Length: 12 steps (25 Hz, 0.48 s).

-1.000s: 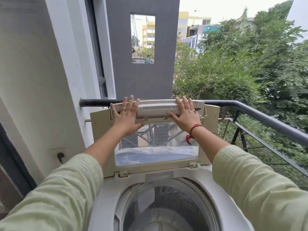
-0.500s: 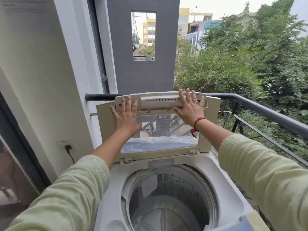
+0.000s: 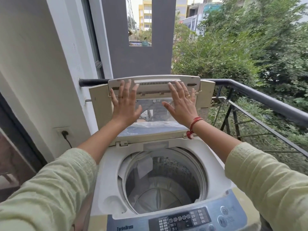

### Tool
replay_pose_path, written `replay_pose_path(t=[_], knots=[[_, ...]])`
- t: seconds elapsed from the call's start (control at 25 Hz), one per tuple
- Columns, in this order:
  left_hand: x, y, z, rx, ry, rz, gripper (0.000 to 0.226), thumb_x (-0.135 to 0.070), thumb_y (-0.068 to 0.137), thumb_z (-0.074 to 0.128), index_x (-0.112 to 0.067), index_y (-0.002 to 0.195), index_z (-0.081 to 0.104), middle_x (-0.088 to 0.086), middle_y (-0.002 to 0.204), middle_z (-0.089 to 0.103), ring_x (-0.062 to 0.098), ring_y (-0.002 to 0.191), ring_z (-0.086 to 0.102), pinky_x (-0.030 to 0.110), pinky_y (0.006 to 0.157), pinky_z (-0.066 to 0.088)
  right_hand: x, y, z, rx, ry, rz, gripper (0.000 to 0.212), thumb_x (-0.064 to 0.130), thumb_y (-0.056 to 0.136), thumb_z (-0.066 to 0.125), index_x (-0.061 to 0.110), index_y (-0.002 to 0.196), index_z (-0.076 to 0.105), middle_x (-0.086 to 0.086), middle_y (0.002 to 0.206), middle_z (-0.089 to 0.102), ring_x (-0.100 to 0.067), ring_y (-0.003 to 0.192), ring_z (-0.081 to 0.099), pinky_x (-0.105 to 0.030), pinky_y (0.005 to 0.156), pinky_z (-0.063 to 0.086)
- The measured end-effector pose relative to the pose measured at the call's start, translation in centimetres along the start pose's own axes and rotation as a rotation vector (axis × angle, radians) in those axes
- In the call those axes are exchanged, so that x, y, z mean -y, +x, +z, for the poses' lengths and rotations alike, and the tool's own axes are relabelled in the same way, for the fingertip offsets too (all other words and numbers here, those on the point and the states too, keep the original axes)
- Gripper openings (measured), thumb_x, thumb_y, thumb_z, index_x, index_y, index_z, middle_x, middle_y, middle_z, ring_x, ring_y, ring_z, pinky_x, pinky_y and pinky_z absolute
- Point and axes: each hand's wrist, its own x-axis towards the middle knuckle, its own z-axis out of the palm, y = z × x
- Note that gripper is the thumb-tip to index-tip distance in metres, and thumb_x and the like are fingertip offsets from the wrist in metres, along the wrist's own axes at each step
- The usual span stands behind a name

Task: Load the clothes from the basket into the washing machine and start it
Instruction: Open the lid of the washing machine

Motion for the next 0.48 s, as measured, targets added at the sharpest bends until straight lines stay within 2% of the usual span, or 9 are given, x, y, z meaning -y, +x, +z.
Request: replay_pose_path(t=[0.12, 0.2, 0.36, 0.48], knots=[[-0.7, -4.3, 0.0, -0.027, -0.058, -0.031, 0.070, -0.036, 0.082, 0.057, -0.020, 0.142, 0.026, 0.009, 0.155, 0.015, 0.029, 0.145, 0.000, 0.059, 0.109, -0.005, 1.2, -3.0, -0.9, -0.080, 0.102, -0.050, 0.071, 0.065, 0.089, 0.023, 0.023, 0.145, 0.028, -0.005, 0.151, 0.029, -0.024, 0.143, 0.021, -0.055, 0.115, 0.008], [-0.9, -7.9, 0.4, 0.029, -0.078, -0.103, 0.070, -0.034, 0.080, 0.060, -0.019, 0.141, 0.029, 0.009, 0.154, 0.018, 0.030, 0.145, 0.000, 0.060, 0.110, -0.005, 1.9, -5.2, -0.9, -0.087, 0.162, -0.054, 0.067, 0.062, 0.090, 0.029, 0.021, 0.143, 0.033, -0.006, 0.146, 0.036, -0.025, 0.139, 0.029, -0.055, 0.114, 0.016], [-1.0, -14.1, 1.5, 0.184, -0.061, -0.234, 0.070, -0.034, 0.081, 0.062, -0.017, 0.140, 0.028, 0.010, 0.154, 0.018, 0.032, 0.145, 0.000, 0.063, 0.111, 0.000, 3.3, -9.6, 0.6, -0.037, 0.255, -0.034, 0.062, 0.059, 0.091, 0.033, 0.022, 0.140, 0.032, -0.006, 0.143, 0.038, -0.025, 0.136, 0.034, -0.049, 0.113, 0.021], [-1.7, -17.8, 0.9, 0.235, -0.102, -0.333, 0.070, -0.035, 0.083, 0.062, -0.017, 0.142, 0.029, 0.010, 0.154, 0.019, 0.031, 0.145, 0.001, 0.060, 0.112, -0.001, 3.9, -12.9, 1.3, 0.043, 0.370, 0.013, 0.058, 0.054, 0.092, 0.037, 0.022, 0.140, 0.033, -0.005, 0.144, 0.036, -0.022, 0.136, 0.032, -0.049, 0.111, 0.024]])
